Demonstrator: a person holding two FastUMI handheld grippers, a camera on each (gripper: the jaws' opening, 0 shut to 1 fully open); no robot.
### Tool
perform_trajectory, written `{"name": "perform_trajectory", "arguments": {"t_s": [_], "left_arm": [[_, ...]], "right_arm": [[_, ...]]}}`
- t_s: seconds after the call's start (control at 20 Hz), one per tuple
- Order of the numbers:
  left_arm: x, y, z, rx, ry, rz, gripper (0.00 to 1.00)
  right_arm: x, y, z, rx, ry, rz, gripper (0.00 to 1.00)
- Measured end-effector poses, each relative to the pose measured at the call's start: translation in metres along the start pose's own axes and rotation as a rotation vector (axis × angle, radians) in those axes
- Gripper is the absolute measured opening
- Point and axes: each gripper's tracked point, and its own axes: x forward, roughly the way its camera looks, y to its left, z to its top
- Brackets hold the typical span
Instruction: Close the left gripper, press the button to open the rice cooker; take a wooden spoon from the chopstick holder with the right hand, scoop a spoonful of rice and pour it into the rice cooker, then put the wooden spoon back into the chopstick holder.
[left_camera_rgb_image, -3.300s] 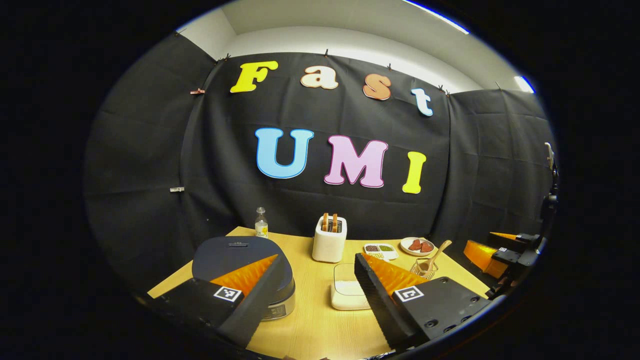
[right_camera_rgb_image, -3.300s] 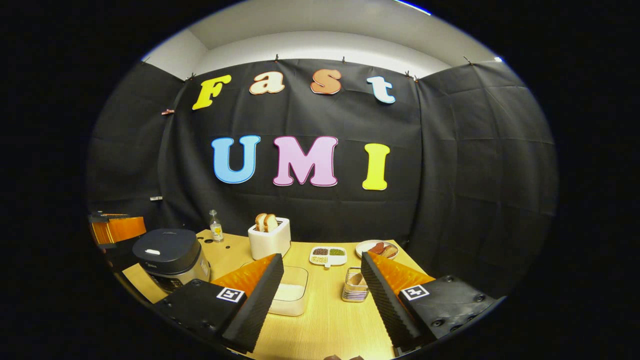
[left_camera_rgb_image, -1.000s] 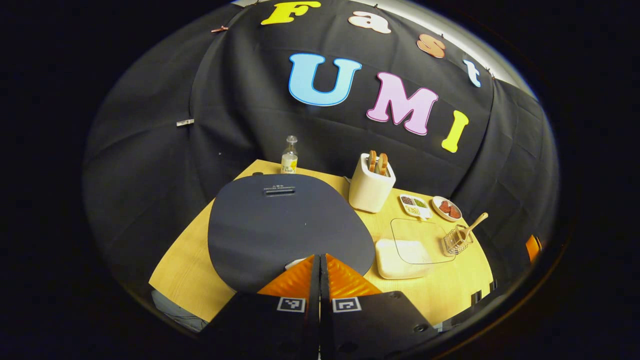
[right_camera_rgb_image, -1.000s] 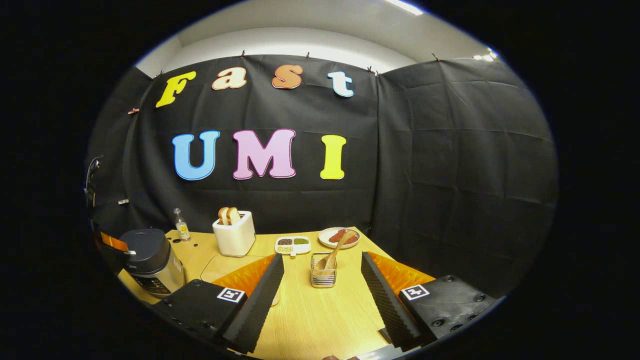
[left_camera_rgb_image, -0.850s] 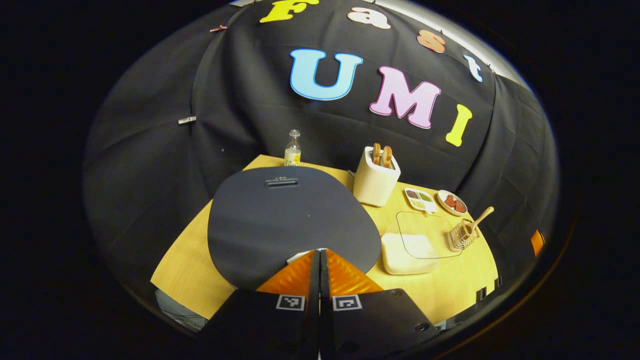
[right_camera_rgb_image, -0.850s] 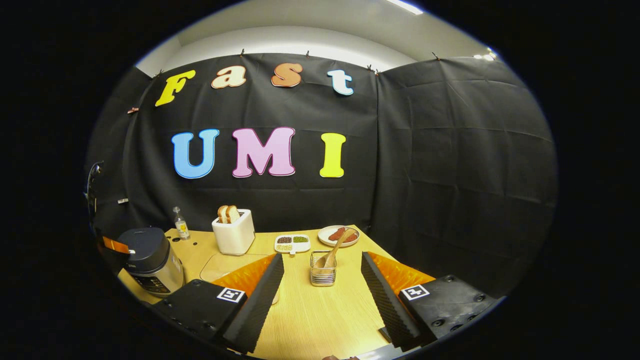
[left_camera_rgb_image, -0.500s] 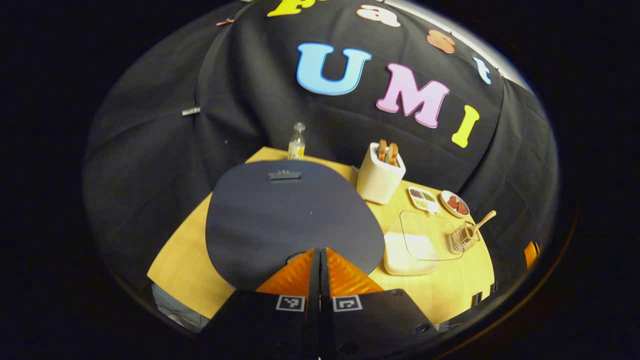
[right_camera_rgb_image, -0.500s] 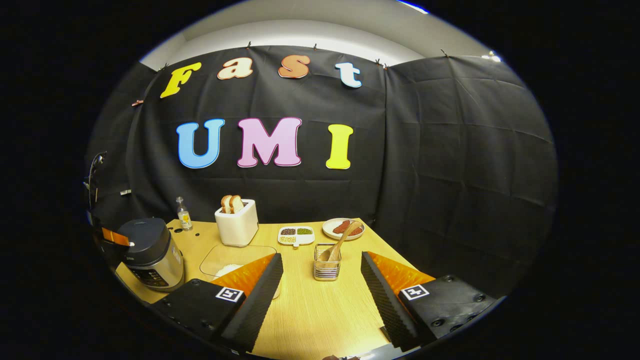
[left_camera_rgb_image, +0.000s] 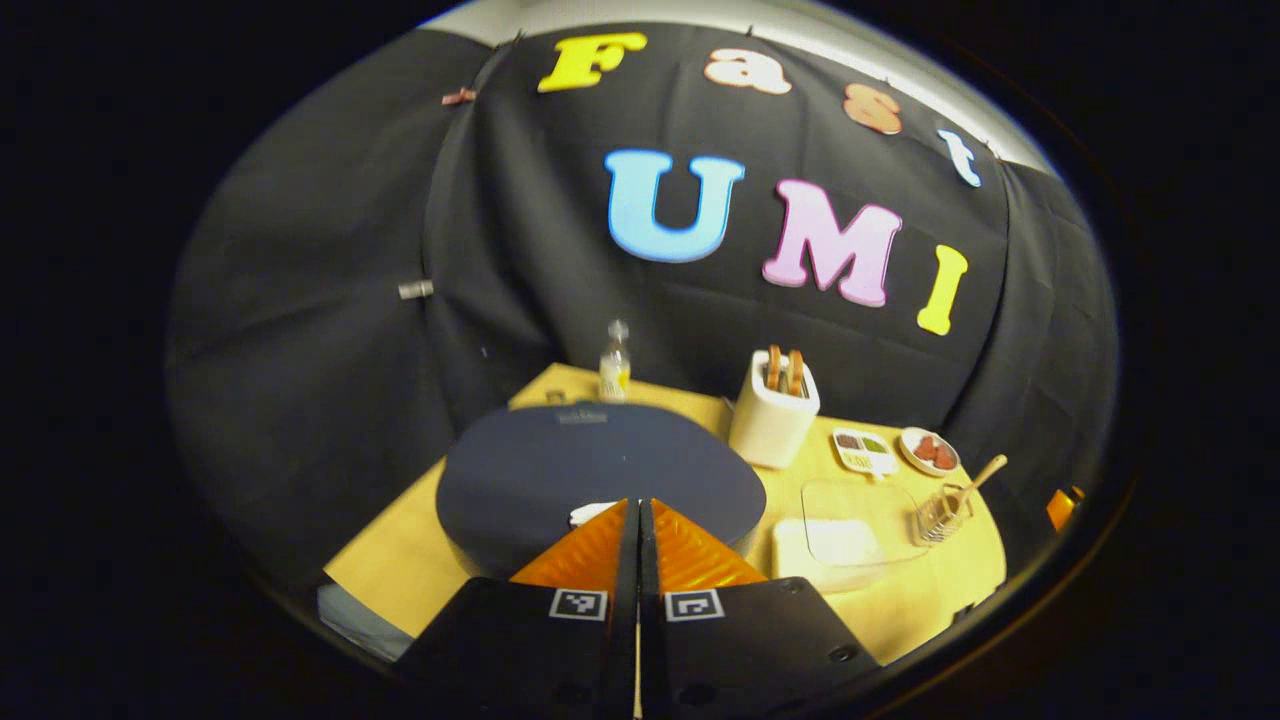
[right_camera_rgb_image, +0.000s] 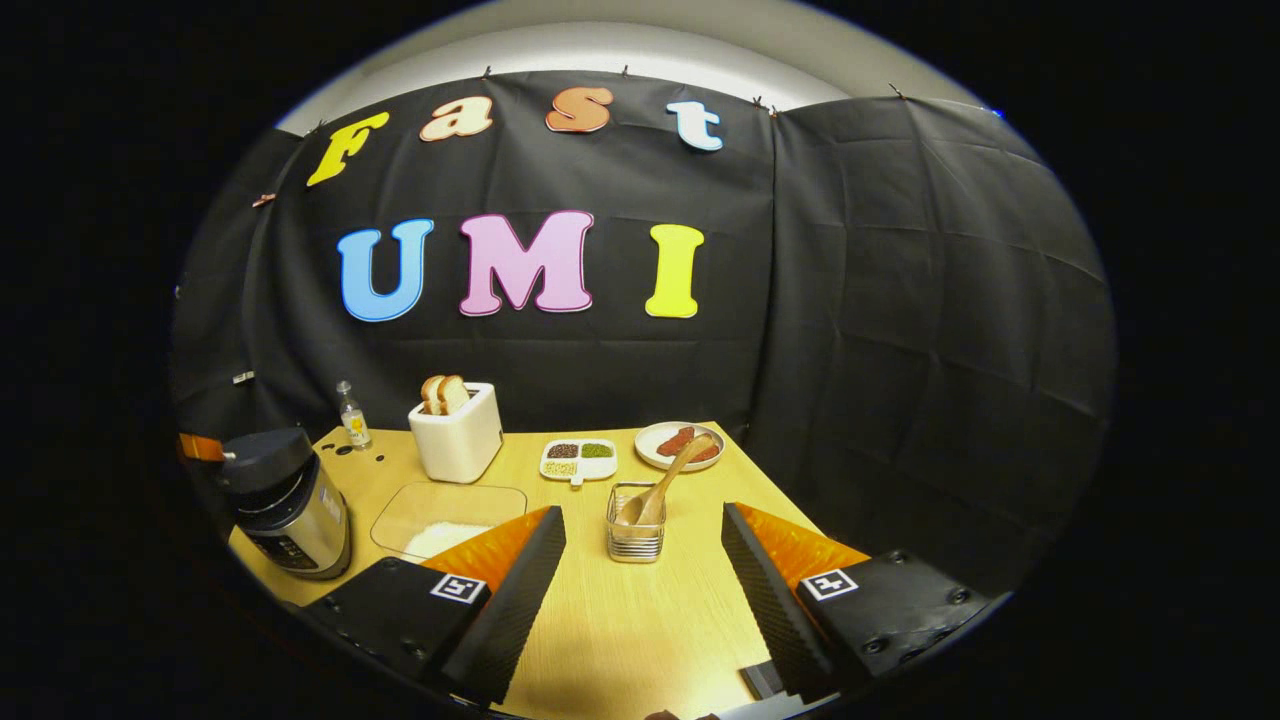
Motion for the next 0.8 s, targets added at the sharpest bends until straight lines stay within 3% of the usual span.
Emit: {"name": "perform_trajectory", "arguments": {"t_s": [0.1, 0.15, 0.25, 0.45, 0.5, 0.8], "left_arm": [[-0.011, -0.001, 0.048, 0.036, -0.135, 0.077, 0.08], [-0.018, -0.007, 0.064, 0.023, -0.172, 0.079, 0.08], [-0.025, -0.026, 0.072, -0.005, -0.197, 0.063, 0.24], [-0.025, -0.059, 0.051, -0.032, -0.149, 0.038, 0.87], [-0.027, -0.069, 0.048, -0.04, -0.137, 0.036, 0.99], [-0.027, -0.111, 0.015, -0.027, -0.044, 0.078, 0.96]], "right_arm": [[0.02, -0.006, 0.007, 0.017, -0.002, 0.004, 0.98], [0.031, -0.009, 0.011, 0.028, -0.006, 0.007, 0.98], [0.052, -0.016, 0.016, 0.048, -0.006, 0.012, 0.98], [0.095, -0.031, 0.018, 0.089, 0.003, 0.013, 0.98], [0.107, -0.036, 0.017, 0.097, 0.009, 0.011, 0.98], [0.171, -0.053, -0.003, 0.2, 0.091, 0.008, 0.99]]}}
